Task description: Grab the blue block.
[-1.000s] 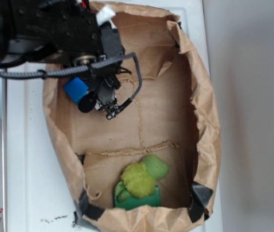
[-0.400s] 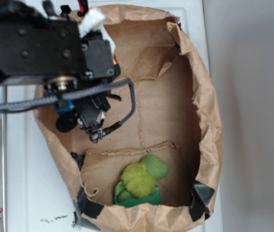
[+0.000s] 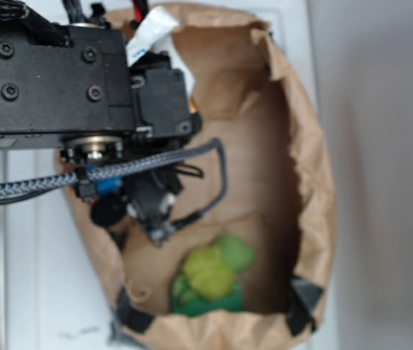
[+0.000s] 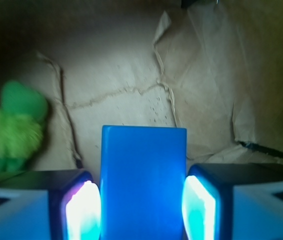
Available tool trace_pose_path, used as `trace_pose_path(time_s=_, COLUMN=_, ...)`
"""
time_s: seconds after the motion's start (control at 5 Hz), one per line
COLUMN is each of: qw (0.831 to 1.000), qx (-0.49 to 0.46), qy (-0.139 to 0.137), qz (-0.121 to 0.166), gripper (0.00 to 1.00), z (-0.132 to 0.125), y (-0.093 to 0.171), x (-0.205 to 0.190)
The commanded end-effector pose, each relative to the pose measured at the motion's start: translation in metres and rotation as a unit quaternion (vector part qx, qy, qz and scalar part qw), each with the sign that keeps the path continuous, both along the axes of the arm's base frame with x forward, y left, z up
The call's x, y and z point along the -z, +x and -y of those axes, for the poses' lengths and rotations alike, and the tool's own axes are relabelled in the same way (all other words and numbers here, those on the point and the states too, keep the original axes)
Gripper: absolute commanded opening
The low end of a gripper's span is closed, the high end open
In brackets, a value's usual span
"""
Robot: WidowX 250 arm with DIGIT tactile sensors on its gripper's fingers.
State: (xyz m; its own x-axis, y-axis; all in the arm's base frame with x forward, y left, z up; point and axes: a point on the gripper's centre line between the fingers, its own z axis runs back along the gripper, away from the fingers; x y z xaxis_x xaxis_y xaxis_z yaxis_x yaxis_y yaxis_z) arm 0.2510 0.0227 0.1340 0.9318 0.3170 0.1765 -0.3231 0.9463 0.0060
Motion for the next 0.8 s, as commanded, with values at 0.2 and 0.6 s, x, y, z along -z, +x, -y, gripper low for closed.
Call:
trace_pose_path(time_s=0.2, qw=0.993, qx=0.104, qy=0.024, qz=0.043, gripper=0.0, z=0.012, y=0.033, x=-0.024)
trace_pose_path(time_s=0.6, qw=0.99, qx=0.137, qy=-0.018, qz=0.027, gripper=0.0, z=-0.009, y=0.029, x=-0.037)
